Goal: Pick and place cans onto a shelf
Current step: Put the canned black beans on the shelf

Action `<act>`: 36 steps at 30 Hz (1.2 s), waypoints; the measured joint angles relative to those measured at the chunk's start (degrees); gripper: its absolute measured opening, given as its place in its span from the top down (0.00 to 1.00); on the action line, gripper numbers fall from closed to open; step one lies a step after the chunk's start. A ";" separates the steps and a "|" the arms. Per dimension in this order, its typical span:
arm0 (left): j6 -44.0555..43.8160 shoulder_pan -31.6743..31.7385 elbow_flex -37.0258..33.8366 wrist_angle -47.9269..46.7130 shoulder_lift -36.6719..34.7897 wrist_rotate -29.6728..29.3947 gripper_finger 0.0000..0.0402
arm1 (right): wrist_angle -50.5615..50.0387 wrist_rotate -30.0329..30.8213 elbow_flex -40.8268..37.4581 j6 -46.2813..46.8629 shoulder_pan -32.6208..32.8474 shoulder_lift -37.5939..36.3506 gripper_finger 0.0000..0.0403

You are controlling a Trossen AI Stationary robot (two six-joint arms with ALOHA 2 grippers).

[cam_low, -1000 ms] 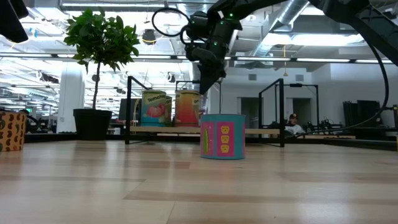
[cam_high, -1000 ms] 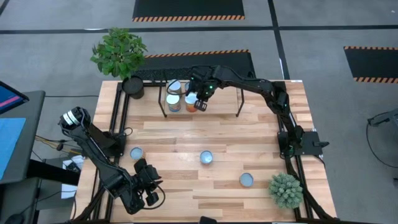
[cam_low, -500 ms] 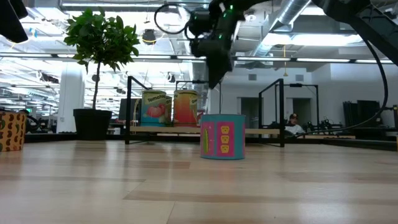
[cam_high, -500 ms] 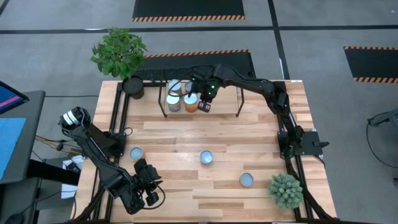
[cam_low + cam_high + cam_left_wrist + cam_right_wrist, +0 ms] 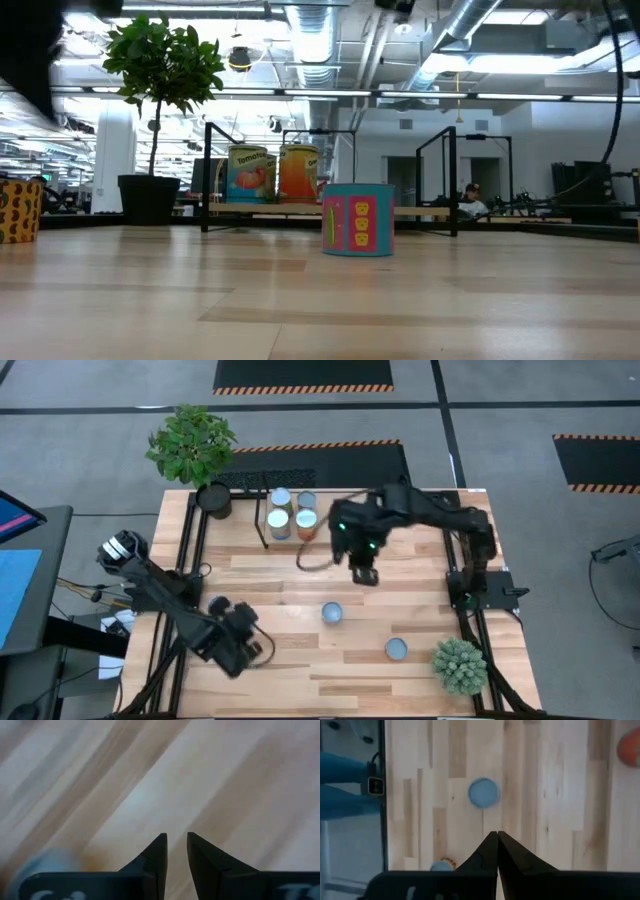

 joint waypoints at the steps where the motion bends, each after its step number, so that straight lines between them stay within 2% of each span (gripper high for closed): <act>1: -0.86 0.97 0.00 -4.64 0.02 6.03 0.84 | -0.05 1.32 -0.06 0.38 1.55 -0.95 0.93; 3: -1.78 1.48 -0.02 -13.09 0.02 16.64 0.84 | 0.04 2.91 0.00 1.11 4.66 -3.28 0.94; 5: -2.77 0.35 0.16 -17.78 -0.16 21.67 0.84 | -0.07 5.53 0.10 1.74 7.43 -5.31 0.94; 8: -6.70 -1.99 0.68 -22.35 -1.38 22.61 0.84 | -0.12 11.48 0.04 4.14 10.88 -7.67 0.95; 12: -7.78 -4.10 -1.80 -21.76 -1.13 24.91 0.89 | -0.03 16.50 0.03 5.50 13.34 -10.24 0.94; 15: -8.26 -4.96 -5.65 -18.37 -0.68 25.82 0.98 | -0.02 17.77 0.04 7.45 14.25 -11.66 0.93; 20: -11.06 -5.33 -11.26 -18.07 -0.76 26.58 0.99 | -0.06 17.83 0.00 8.92 15.00 -12.99 0.93; 22: -10.01 -4.95 -13.13 -17.19 -0.76 25.84 1.00 | -0.01 17.92 0.04 9.05 15.20 -13.19 0.93; 24: -7.93 -3.78 -14.39 -13.02 -0.76 22.48 1.00 | 0.00 17.92 0.02 9.05 15.23 -13.02 0.93; 28: -4.26 1.22 -14.53 -8.10 -0.76 11.27 1.00 | 0.00 17.95 0.00 8.88 14.98 -13.01 0.93; 31: 1.00 5.20 -11.14 -3.68 -0.74 3.26 1.00 | 0.00 18.14 0.00 8.86 14.26 -12.97 0.93; 33: 7.15 5.60 -7.76 -0.21 -0.74 1.48 1.00 | -0.02 18.16 0.00 8.87 13.89 -12.97 0.93; 36: 12.60 4.48 -3.06 -1.68 -0.79 4.40 1.00 | -0.02 18.16 0.00 8.90 13.57 -12.97 0.93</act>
